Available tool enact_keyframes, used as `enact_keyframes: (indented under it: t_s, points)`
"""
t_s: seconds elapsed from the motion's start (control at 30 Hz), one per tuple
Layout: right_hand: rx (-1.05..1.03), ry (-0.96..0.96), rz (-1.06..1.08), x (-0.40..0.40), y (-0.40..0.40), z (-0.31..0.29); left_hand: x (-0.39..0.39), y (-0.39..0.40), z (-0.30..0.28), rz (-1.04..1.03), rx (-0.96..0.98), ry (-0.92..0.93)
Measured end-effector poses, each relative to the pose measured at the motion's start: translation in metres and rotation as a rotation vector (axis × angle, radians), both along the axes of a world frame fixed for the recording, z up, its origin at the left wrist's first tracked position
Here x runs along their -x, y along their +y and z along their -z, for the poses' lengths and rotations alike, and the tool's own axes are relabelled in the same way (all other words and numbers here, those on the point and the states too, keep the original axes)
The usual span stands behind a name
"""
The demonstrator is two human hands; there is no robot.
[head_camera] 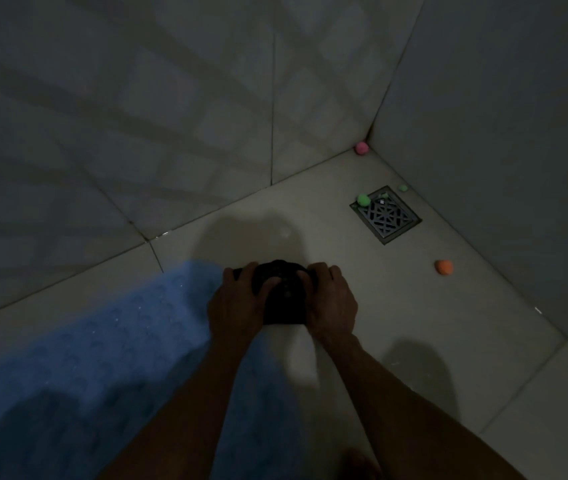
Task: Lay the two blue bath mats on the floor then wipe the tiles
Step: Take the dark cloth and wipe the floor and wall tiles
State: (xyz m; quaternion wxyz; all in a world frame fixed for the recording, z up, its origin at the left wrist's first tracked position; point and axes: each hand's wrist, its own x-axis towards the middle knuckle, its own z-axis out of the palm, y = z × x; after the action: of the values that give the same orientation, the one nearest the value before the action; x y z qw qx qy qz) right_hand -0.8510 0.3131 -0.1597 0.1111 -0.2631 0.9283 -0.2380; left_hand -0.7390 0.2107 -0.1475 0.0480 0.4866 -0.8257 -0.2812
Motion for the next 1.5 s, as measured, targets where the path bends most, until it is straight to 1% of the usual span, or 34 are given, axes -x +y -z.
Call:
enact_keyframes:
  t_s: [0.1, 0.27, 0.43, 0.57, 0.7, 0.77, 0.83, 0.9, 1.03, 1.13, 1.2, 1.23, 1.37, 1.5]
  points:
    - [0.093, 0.018, 0.0, -0.003, -0.016, -0.017, 0.001, -0.014, -0.024, -0.085, 0.061, 0.055]
    - [0.243, 0.071, -0.039, -0.001, -0.051, -0.047, 0.002, -0.046, -0.054, -0.126, 0.231, 0.164]
    - [0.284, 0.031, -0.084, 0.008, -0.083, -0.067, 0.007, -0.076, -0.064, -0.111, 0.34, 0.252]
    - [0.261, 0.099, -0.152, 0.021, -0.104, -0.064, 0.018, -0.1, -0.057, -0.076, 0.335, 0.32]
    - [0.317, 0.109, -0.117, 0.035, -0.121, -0.055, 0.036, -0.122, -0.052, -0.046, 0.328, 0.349]
    - [0.3, 0.121, -0.107, 0.042, -0.124, -0.056, 0.043, -0.13, -0.055, -0.025, 0.324, 0.341]
    - [0.258, 0.116, -0.106, 0.048, -0.122, -0.069, 0.049, -0.132, -0.064, 0.006, 0.292, 0.301]
    - [0.203, 0.091, -0.098, 0.051, -0.115, -0.093, 0.051, -0.129, -0.084, 0.026, 0.253, 0.27]
    - [0.156, 0.033, -0.063, 0.046, -0.09, -0.176, 0.048, -0.109, -0.16, 0.048, 0.215, 0.255]
    - [0.151, 0.083, -0.026, 0.041, -0.071, -0.258, 0.05, -0.092, -0.243, 0.095, 0.182, 0.286]
    - [0.13, 0.112, 0.013, 0.044, -0.06, -0.321, 0.055, -0.082, -0.307, 0.08, 0.122, 0.289]
    - [0.128, 0.122, 0.034, 0.046, -0.057, -0.354, 0.058, -0.079, -0.341, 0.082, 0.123, 0.282]
    - [0.184, 0.142, 0.081, 0.056, -0.05, -0.488, 0.071, -0.076, -0.479, 0.162, 0.2, 0.294]
    - [0.216, 0.18, 0.132, 0.06, -0.047, -0.625, 0.079, -0.075, -0.617, 0.191, 0.243, 0.334]
